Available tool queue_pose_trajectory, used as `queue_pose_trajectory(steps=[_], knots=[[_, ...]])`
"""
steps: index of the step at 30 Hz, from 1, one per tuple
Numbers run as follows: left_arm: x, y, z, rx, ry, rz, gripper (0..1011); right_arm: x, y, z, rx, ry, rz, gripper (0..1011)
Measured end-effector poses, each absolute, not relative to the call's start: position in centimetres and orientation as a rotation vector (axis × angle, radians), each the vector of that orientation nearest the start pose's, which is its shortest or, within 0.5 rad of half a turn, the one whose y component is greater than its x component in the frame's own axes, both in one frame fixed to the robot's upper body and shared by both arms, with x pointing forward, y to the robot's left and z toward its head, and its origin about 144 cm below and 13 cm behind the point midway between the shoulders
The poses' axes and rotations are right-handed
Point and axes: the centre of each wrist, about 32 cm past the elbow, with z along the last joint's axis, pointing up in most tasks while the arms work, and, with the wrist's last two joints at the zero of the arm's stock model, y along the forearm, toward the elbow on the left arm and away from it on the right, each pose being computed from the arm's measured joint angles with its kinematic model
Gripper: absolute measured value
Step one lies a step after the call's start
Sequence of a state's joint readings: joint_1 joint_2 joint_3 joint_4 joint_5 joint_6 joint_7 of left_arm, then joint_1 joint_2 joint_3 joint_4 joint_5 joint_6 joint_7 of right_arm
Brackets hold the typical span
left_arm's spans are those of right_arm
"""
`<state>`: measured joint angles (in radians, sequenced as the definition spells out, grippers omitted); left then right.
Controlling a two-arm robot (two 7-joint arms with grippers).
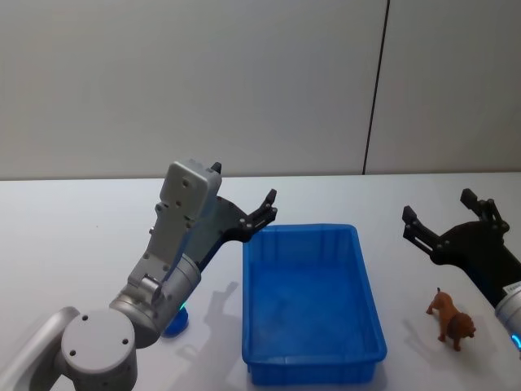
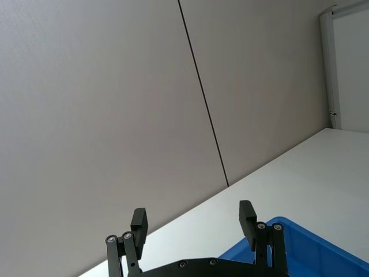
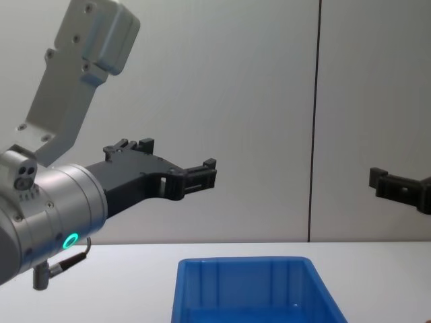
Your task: Pick up the two dolls from the table and place them into the box.
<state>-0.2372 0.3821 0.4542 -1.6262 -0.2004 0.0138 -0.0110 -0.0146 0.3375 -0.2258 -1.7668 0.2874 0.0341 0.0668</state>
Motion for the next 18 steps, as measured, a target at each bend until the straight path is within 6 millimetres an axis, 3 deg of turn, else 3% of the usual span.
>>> queue_pose_trajectory(steps=[18], knots=[[49.20, 19.84, 120.44, 0.061, -0.268, 1.124, 1004, 44.34, -23.71, 118.87, 0.026, -0.075, -1.229, 1001]])
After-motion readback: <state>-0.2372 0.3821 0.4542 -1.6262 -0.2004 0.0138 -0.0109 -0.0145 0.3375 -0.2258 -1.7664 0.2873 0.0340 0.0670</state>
